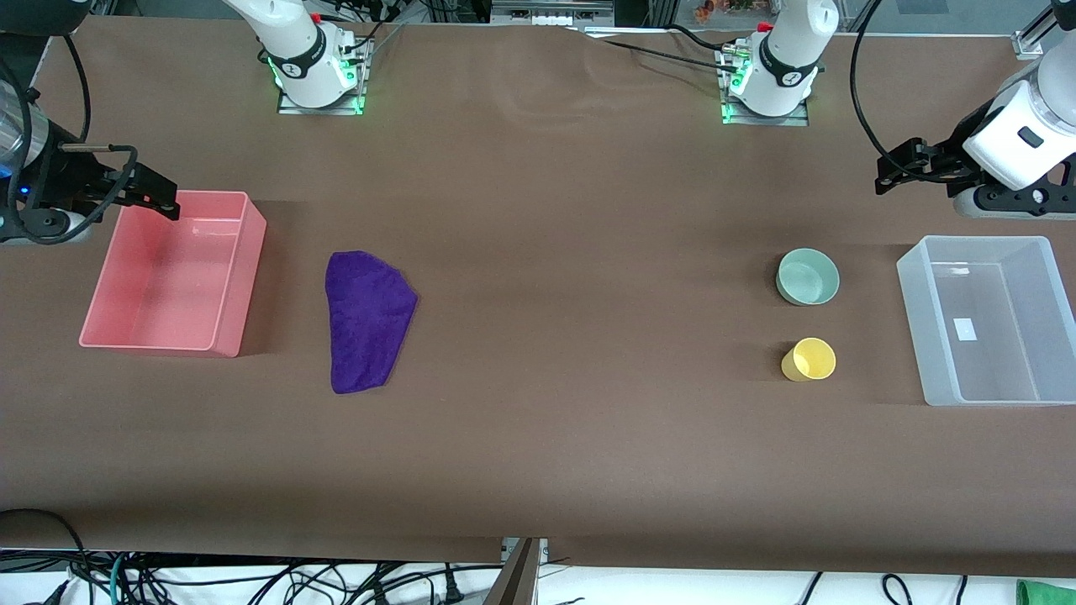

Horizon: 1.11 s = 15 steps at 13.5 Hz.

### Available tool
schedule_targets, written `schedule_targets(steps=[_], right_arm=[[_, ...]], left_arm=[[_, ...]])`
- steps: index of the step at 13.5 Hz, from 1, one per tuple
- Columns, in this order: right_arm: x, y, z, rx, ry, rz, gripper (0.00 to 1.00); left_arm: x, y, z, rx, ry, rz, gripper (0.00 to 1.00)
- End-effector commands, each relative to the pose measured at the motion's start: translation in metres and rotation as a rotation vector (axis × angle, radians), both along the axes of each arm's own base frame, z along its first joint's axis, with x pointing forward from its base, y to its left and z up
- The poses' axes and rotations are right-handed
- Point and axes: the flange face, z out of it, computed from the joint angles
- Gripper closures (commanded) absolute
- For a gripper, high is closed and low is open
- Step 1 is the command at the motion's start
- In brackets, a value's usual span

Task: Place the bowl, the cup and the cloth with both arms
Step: 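Move the left gripper toward the pale green bowl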

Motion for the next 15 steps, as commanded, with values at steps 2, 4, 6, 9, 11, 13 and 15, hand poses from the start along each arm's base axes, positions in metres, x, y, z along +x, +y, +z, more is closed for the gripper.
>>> schedule_targets(steps=[2, 4, 6, 9, 11, 13, 15], right_arm=[[0.002, -0.002, 0.005, 0.001, 0.016, 0.014, 0.00], [0.002, 0.001, 0.013, 0.003, -0.004, 0.019, 0.00], [0.003, 0.002, 0.013, 0.002, -0.010, 0.019, 0.00], [0.002, 0.004, 0.014, 0.002, -0.010, 0.016, 0.00], [0.004, -0.001, 0.013, 0.000, -0.010, 0.014, 0.00], [0.004, -0.002, 0.012, 0.000, -0.010, 0.011, 0.00], [0.010, 0.003, 0.001, -0.011, -0.010, 0.009, 0.00]], left_arm=[[0.002, 0.002, -0.009, -0.021, 0.056, -0.001, 0.00], [0.004, 0.004, -0.027, -0.019, 0.126, 0.003, 0.00], [-0.001, 0.006, -0.038, -0.017, 0.188, 0.003, 0.00], [0.012, 0.033, -0.068, -0.044, 0.245, 0.003, 0.00], [0.026, 0.064, -0.091, -0.092, 0.230, -0.006, 0.00], [0.038, 0.075, -0.116, -0.103, 0.219, -0.029, 0.00], [0.042, 0.096, -0.155, -0.125, 0.181, -0.078, 0.00]])
